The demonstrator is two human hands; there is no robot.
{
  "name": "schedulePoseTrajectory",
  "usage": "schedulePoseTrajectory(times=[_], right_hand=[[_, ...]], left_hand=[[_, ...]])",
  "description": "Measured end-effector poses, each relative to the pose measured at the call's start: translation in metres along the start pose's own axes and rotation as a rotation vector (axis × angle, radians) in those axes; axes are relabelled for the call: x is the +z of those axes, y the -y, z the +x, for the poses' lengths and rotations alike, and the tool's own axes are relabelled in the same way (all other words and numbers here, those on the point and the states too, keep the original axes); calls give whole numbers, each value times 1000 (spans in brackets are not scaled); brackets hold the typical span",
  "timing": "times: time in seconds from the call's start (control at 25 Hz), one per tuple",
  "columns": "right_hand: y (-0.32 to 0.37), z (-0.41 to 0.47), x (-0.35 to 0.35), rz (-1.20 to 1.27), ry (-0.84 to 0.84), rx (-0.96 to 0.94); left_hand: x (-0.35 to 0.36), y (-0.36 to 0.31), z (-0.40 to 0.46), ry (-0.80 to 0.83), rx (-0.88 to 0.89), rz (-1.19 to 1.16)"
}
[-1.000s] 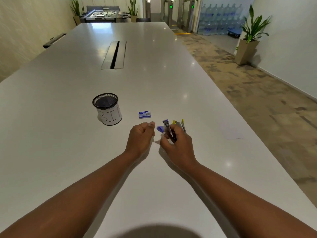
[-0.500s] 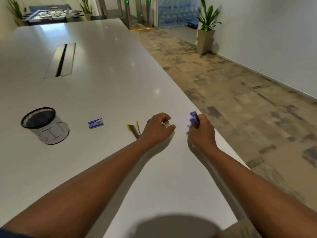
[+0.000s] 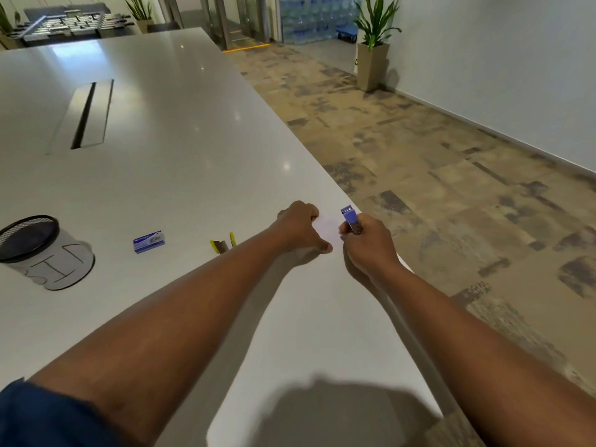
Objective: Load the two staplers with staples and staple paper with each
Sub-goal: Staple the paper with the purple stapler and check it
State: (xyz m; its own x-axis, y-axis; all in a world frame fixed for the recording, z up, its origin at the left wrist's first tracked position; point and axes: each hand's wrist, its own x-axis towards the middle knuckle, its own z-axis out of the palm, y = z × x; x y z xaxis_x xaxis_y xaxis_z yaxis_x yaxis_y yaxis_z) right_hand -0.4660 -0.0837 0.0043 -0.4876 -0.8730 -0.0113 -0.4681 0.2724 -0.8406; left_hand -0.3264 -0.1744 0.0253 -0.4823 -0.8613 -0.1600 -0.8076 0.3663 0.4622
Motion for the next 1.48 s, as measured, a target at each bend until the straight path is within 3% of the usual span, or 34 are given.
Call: schedulePoseTrajectory(times=[0.16, 0.48, 0.72, 0.92, 1.16, 1.36, 1.48], right_hand=[[5, 2, -1, 50, 29, 30], [54, -21, 32, 470, 125, -74], [113, -51, 93, 720, 368, 124], [142, -81, 132, 790, 578, 207], [151, -93, 146, 544, 461, -41], [154, -96, 147, 355, 489, -268], [150, -96, 149, 284, 449, -321]], left_hand=[[5, -1, -6, -42, 48, -116], [-40, 44, -70, -256, 46, -495], [-76, 117, -142, -432, 18, -1104], [-85, 161, -182, -606, -28, -814], [-95, 187, -204, -525, -186, -645], [-103, 186, -212, -425, -157, -657], [-101, 187, -211, -433, -176, -828]])
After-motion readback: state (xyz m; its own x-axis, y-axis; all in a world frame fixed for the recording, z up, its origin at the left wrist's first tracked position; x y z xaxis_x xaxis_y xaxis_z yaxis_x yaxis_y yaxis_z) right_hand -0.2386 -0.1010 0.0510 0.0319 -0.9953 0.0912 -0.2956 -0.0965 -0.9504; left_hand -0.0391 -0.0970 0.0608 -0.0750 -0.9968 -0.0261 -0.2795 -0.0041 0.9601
